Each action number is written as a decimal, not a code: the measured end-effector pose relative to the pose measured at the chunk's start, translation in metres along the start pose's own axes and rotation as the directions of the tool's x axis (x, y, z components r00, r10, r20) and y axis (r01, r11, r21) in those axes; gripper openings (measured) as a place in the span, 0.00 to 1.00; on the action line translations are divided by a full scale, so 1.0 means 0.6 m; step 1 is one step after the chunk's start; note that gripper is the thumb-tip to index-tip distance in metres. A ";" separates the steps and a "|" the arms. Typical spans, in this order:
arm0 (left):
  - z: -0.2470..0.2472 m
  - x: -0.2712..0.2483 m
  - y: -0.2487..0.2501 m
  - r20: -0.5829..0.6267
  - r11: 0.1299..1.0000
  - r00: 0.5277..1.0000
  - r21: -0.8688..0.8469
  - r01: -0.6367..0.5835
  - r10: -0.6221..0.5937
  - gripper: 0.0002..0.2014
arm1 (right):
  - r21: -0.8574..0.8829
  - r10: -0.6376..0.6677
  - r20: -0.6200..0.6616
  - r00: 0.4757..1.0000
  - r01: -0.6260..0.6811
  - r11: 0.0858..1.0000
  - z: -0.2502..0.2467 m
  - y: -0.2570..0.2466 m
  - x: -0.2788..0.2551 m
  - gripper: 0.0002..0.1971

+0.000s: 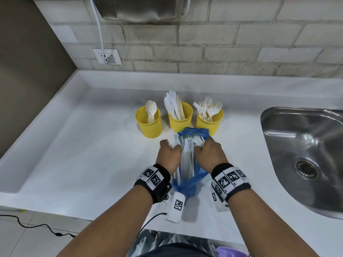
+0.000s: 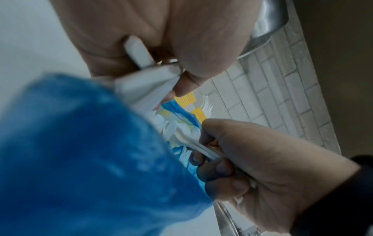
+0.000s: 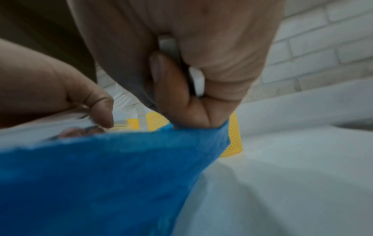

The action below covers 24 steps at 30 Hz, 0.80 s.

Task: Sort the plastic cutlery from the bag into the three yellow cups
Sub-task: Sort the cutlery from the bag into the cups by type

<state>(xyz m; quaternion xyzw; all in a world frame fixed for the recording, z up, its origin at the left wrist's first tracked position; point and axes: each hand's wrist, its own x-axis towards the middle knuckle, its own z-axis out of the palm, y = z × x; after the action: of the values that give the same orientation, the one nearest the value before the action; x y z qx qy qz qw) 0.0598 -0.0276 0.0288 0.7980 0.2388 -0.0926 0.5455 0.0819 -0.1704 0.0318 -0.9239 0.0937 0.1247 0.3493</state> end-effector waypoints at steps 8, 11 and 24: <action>-0.003 0.010 -0.005 0.002 0.988 1.000 0.151 -0.021 0.021 0.10 | 0.229 0.114 0.096 0.989 -0.134 0.964 -0.002 0.031 0.016 0.12; -0.002 0.014 -0.008 0.015 0.964 1.000 0.265 -0.011 0.007 0.11 | 0.238 0.097 0.125 0.987 -0.124 0.963 0.006 0.036 0.012 0.13; -0.006 0.037 -0.009 0.009 0.932 0.997 0.356 0.064 -0.072 0.17 | 0.045 0.127 0.165 0.978 -0.136 0.990 0.034 0.036 0.024 0.18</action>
<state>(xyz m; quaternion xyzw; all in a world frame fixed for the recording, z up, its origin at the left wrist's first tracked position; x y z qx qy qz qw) 0.0761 -0.0167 0.0170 0.8735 0.2397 -0.1618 0.3915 0.0864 -0.1740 -0.0009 -0.8924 0.1294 0.2196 0.3723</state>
